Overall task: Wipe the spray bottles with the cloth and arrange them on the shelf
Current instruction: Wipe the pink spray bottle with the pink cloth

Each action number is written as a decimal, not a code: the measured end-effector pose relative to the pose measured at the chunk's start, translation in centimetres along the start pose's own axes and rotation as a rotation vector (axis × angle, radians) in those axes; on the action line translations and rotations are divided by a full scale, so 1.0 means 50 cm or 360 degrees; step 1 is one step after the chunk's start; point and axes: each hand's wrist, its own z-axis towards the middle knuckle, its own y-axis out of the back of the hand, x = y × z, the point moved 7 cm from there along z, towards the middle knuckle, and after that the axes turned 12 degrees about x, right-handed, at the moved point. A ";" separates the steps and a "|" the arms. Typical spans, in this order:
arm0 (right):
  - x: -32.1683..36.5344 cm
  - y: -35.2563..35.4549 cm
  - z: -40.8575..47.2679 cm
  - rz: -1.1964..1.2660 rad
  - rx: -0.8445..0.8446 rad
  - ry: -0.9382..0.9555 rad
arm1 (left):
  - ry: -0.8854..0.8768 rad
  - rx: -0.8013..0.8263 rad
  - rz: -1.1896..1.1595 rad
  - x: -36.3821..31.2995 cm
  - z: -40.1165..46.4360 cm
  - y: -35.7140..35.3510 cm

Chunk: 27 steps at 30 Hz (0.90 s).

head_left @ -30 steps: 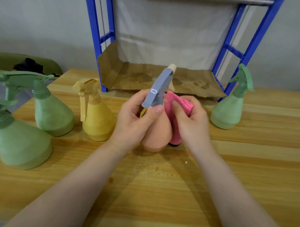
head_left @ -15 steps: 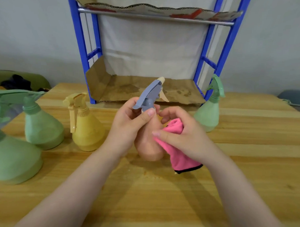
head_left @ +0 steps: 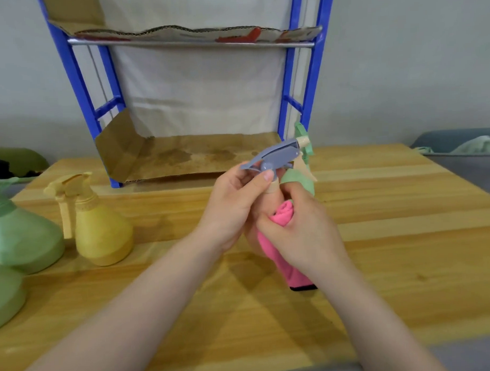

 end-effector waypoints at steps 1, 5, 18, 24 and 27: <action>-0.014 0.011 0.001 -0.0008 -0.0025 -0.0011 | 0.0009 0.0023 0.0005 0.009 0.011 -0.012; -0.086 0.052 0.017 0.0088 -0.0034 -0.0067 | 0.0063 0.0153 0.0102 0.042 0.056 -0.058; -0.250 0.105 0.110 0.0302 0.0144 -0.0109 | 0.0137 0.0074 0.0181 0.143 0.157 -0.115; -0.276 0.095 0.113 0.0171 0.0028 -0.0201 | 0.0156 -0.0055 0.0247 0.169 0.162 -0.120; -0.286 0.093 0.113 0.0257 0.0019 -0.0159 | 0.0134 -0.0097 0.0371 0.166 0.169 -0.114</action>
